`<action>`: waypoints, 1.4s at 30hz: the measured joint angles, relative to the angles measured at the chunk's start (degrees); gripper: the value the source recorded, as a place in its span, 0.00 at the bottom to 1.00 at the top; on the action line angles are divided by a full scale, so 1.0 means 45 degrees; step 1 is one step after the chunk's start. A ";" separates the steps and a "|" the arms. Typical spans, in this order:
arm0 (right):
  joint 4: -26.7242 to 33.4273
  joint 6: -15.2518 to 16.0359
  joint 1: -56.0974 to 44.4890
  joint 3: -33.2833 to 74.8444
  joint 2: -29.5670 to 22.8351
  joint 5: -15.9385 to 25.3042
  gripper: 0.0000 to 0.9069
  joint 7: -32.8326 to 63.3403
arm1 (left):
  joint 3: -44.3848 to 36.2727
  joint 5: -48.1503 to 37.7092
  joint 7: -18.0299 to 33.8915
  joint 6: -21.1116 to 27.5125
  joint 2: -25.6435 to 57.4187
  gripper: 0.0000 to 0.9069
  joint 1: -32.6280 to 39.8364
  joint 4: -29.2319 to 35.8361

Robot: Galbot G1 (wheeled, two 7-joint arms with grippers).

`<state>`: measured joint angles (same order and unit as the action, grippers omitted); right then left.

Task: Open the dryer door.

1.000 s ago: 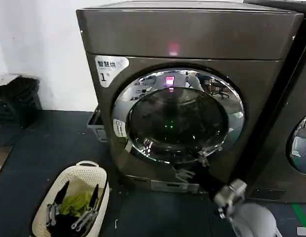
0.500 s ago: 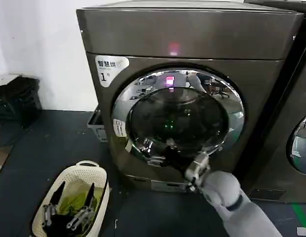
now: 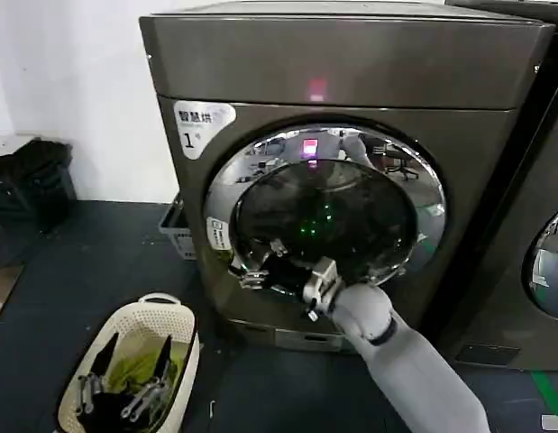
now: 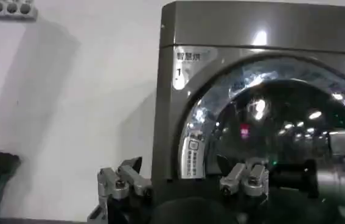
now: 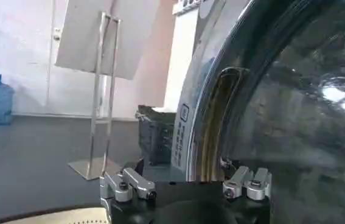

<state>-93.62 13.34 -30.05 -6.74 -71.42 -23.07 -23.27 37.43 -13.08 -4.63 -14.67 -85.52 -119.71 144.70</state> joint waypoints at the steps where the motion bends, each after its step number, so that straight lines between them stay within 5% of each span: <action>1: 0.0101 -0.0040 0.0073 -0.0060 -0.0062 0.0009 1.00 -0.0041 | 0.0016 -0.0001 0.0016 0.0037 0.0004 1.00 0.0002 -0.0015; 20: 0.1255 -0.0157 0.0569 0.0085 -0.0882 -0.0409 1.00 -0.1891 | 0.0226 -0.0083 -0.0109 0.0787 0.0055 1.00 0.0250 -0.0222; 33: 0.0092 0.0518 -0.0190 0.0750 0.0064 -0.0845 1.00 -0.3776 | 0.2716 -0.2875 -0.1618 0.3042 0.1637 1.00 0.1385 -0.0407; 42: -0.0804 0.0851 -0.0941 0.1247 0.0652 -0.1148 1.00 -0.5460 | 0.4511 -0.4993 -0.1322 0.4806 0.3471 1.00 0.3093 -0.1437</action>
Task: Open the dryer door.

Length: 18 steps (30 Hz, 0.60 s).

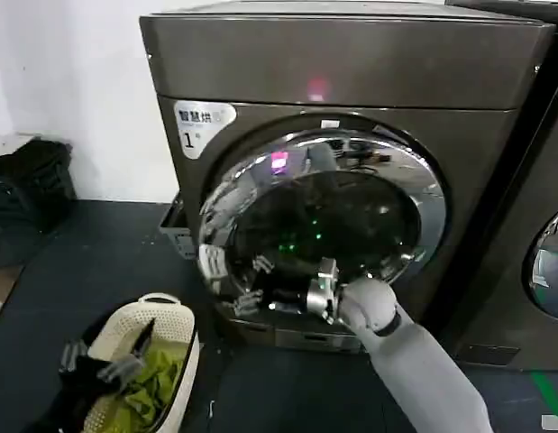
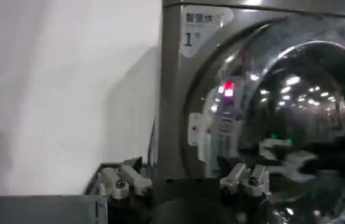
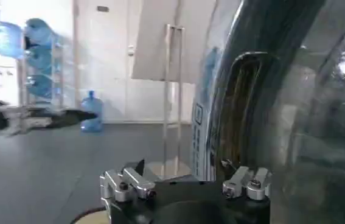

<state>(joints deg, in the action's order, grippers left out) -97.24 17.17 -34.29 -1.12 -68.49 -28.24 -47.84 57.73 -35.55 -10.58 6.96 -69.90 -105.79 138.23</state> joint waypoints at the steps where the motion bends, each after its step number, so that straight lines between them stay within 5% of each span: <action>1: -0.0116 0.0154 -0.0092 0.0078 0.0060 -0.0158 1.00 -0.0263 | 0.0102 -0.0068 0.0181 0.0027 0.0194 1.00 0.0174 -0.0136; 5: -0.0561 0.0297 -0.0420 0.0415 0.0338 -0.0262 1.00 -0.1292 | 0.0438 -0.0913 0.0384 0.0384 0.1007 1.00 0.0903 -0.0778; 18: -0.2005 0.0592 -0.1871 0.1970 0.1159 0.0359 1.00 -0.4930 | -0.0166 -0.1321 -0.1688 -0.2274 0.3252 1.00 0.3062 -0.3545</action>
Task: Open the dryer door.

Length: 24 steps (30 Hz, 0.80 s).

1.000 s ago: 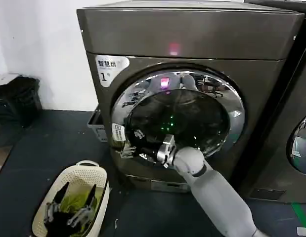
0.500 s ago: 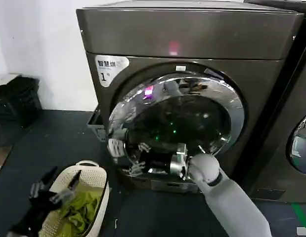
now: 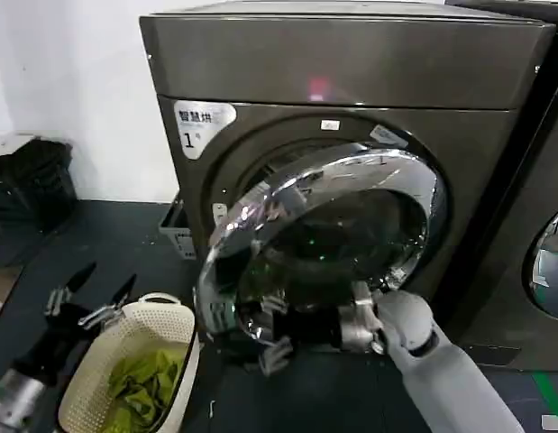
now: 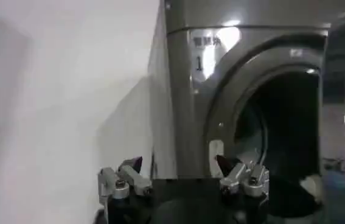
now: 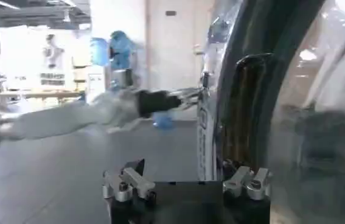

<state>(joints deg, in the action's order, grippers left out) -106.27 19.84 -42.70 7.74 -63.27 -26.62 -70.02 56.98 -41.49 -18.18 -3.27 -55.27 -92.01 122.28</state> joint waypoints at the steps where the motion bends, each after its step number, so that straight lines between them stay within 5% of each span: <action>1: -0.0124 0.0000 -0.0157 0.0158 0.0077 0.0007 1.00 -0.0213 | -0.0104 -0.0143 -0.0132 0.0002 0.0198 1.00 0.0138 -0.0182; 11: -0.1307 -0.0574 -0.2189 0.2310 0.0135 0.0510 1.00 -0.2290 | -0.2644 -0.1689 -0.0220 -0.0375 0.2195 1.00 0.2392 -0.2115; 24: -0.2245 -0.2003 -0.6294 0.9852 -0.0987 0.0407 1.00 -0.3033 | -1.0340 -0.1823 -0.1007 -0.0638 0.3044 1.00 0.9006 -0.4249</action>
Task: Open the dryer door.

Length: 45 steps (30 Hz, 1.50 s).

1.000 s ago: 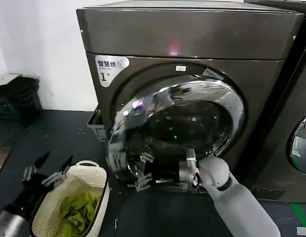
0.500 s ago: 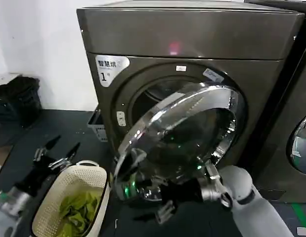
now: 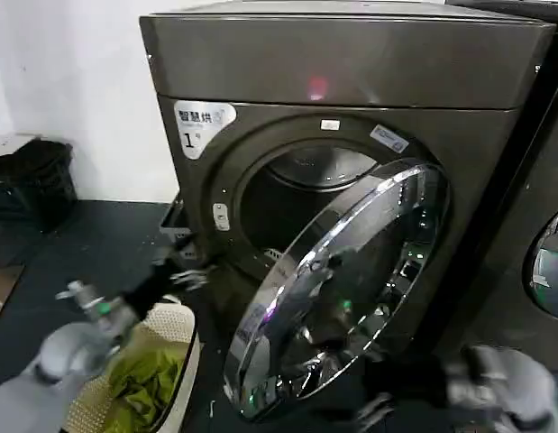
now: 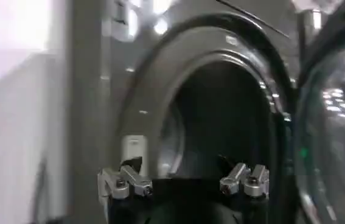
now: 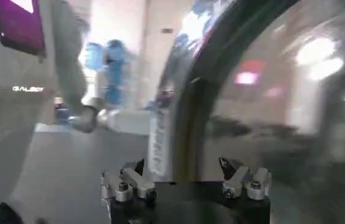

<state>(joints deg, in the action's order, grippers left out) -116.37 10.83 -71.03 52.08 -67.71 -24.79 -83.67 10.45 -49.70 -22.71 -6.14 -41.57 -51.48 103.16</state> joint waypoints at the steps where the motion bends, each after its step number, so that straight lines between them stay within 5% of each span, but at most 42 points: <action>1: 0.0002 -0.0092 -0.0179 0.0626 -0.0111 0.0141 1.00 0.0002 | -0.0556 -0.0017 -0.0160 -0.0006 -0.0089 1.00 0.0420 -0.0081; 7: -0.0072 -0.0236 -0.1049 0.3961 -0.0720 0.0638 1.00 0.1909 | -0.2990 -0.0245 -0.0811 -0.0063 -0.0461 1.00 0.2272 -0.0385; 18: -0.0634 0.1079 -0.1646 0.6942 -0.0701 0.0049 1.00 1.1708 | -0.5542 -0.0939 -0.0979 0.0278 0.0171 1.00 0.4377 0.0252; 25: -0.0127 0.1310 -0.1549 0.8428 0.0089 0.0651 1.00 1.5918 | -0.7157 -0.1721 -0.0515 0.0575 0.0218 1.00 0.5587 0.1440; 32: 0.0584 0.2748 -0.1939 1.0343 0.0846 0.1363 1.00 1.7215 | -0.8808 -0.1726 -0.0361 0.0609 -0.0440 1.00 0.7148 0.1334; 45: 0.1740 0.2896 -0.2095 1.2999 0.1480 0.2093 1.00 1.8362 | -1.0943 -0.1679 -0.0002 0.0630 -0.2140 1.00 0.9240 0.0397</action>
<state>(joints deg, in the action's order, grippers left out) -108.54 23.86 -80.45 110.57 -61.05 -15.37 -1.04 -38.79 -57.25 -22.72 -3.31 -51.20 -9.91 104.95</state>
